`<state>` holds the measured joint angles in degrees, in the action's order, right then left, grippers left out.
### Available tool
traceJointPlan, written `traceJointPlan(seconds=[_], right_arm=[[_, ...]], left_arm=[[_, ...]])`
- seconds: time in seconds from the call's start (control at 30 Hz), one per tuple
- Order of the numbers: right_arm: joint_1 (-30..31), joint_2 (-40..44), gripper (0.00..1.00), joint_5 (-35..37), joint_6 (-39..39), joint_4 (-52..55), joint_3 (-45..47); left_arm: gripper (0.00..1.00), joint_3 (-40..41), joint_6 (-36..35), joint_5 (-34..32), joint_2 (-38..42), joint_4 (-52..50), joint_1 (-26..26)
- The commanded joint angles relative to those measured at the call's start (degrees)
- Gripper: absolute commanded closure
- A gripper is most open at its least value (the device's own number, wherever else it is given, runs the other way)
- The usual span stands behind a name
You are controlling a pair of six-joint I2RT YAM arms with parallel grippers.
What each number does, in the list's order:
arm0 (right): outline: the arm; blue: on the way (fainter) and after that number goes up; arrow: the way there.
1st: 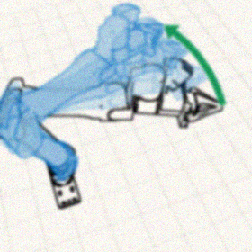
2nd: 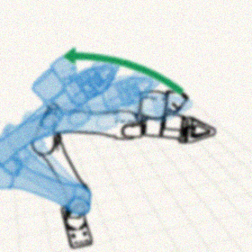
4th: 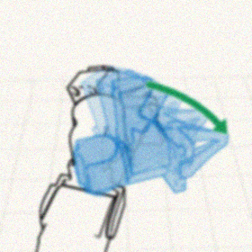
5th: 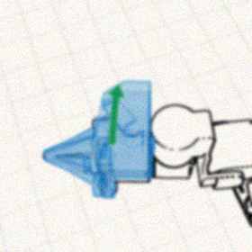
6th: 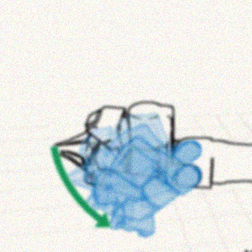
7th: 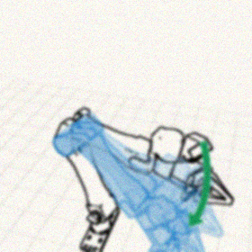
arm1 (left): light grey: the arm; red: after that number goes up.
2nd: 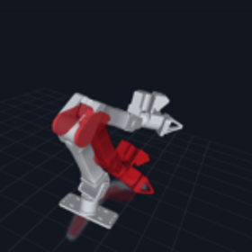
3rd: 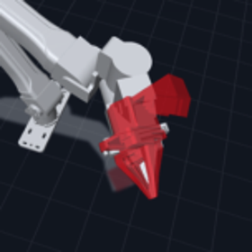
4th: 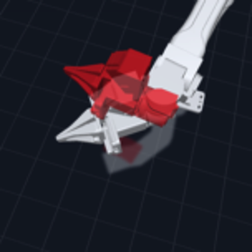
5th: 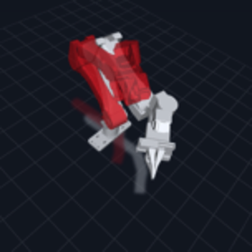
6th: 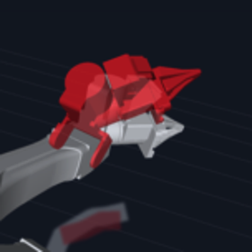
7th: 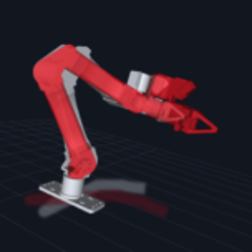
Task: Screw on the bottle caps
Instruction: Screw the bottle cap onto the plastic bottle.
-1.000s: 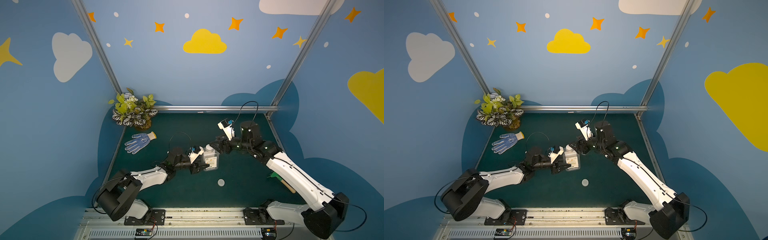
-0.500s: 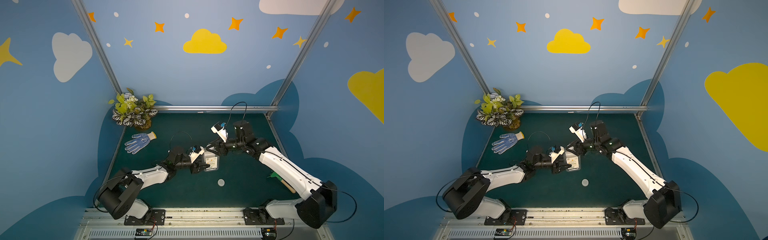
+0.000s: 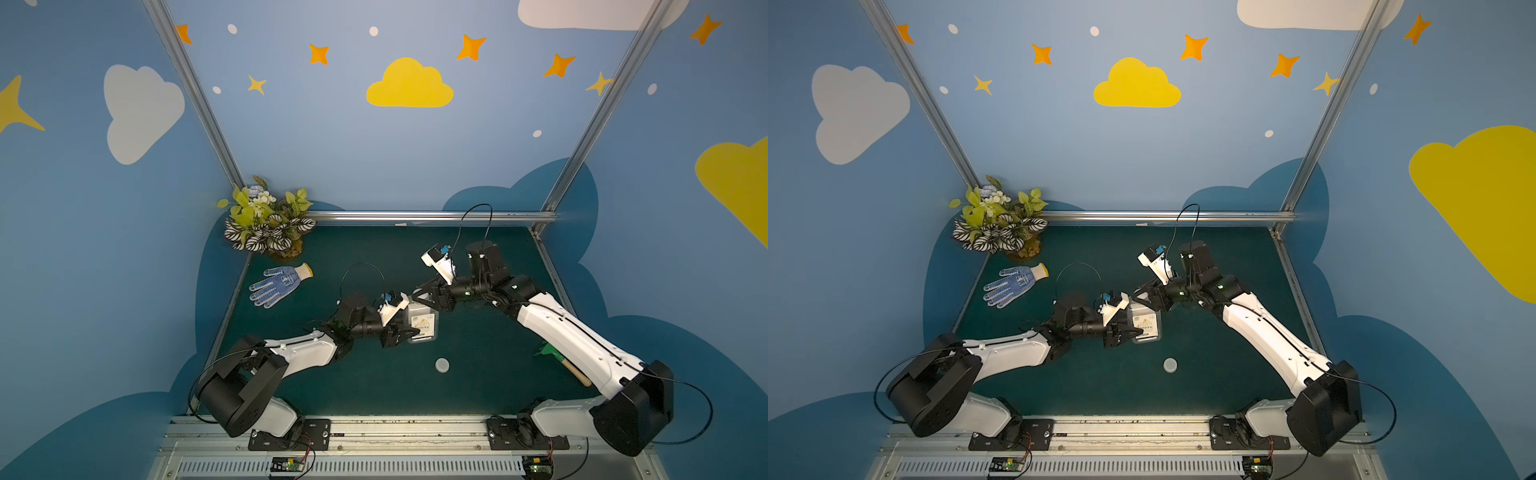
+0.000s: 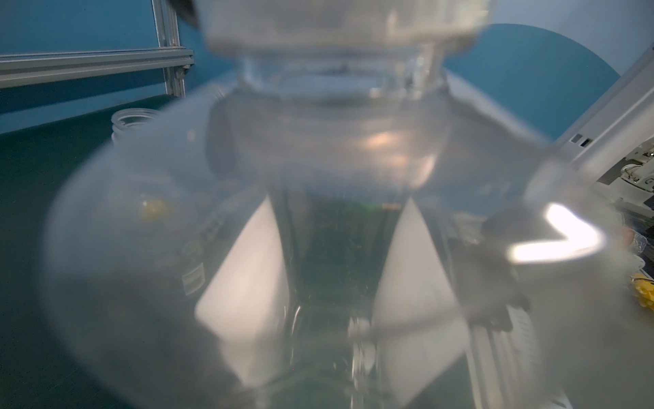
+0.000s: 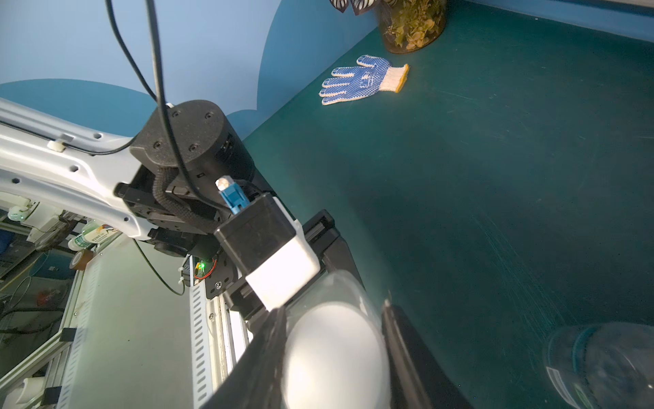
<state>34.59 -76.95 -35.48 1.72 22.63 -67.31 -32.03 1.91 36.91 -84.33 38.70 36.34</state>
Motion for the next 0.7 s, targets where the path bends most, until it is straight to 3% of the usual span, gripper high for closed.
traceJointPlan(seconds=[0.0, 0.33, 0.4, 0.57, 0.67], right_arm=[[2.07, 0.65, 1.00, 12.37, 3.96, -2.05, 0.80], [16.06, 2.07, 1.00, 51.66, 15.83, -2.82, 3.64], [17.50, 1.89, 1.00, 55.48, 18.46, -2.88, 4.19], [18.67, 2.51, 1.00, 55.57, 19.59, -4.48, 5.00], [18.67, 4.21, 0.59, 56.78, 20.09, -3.92, 4.33]], left_arm=[[0.98, -0.98, -1.26, -3.76, 0.48, 0.33, 0.35], [0.98, 1.68, -4.25, -24.67, 3.41, 1.43, 5.41], [0.98, 2.24, -4.20, -28.85, 3.90, 2.22, 6.64], [0.98, 2.22, -5.51, -39.68, 4.95, 2.01, 9.90], [0.98, 2.88, -4.87, -44.95, 6.08, 2.17, 10.34]])
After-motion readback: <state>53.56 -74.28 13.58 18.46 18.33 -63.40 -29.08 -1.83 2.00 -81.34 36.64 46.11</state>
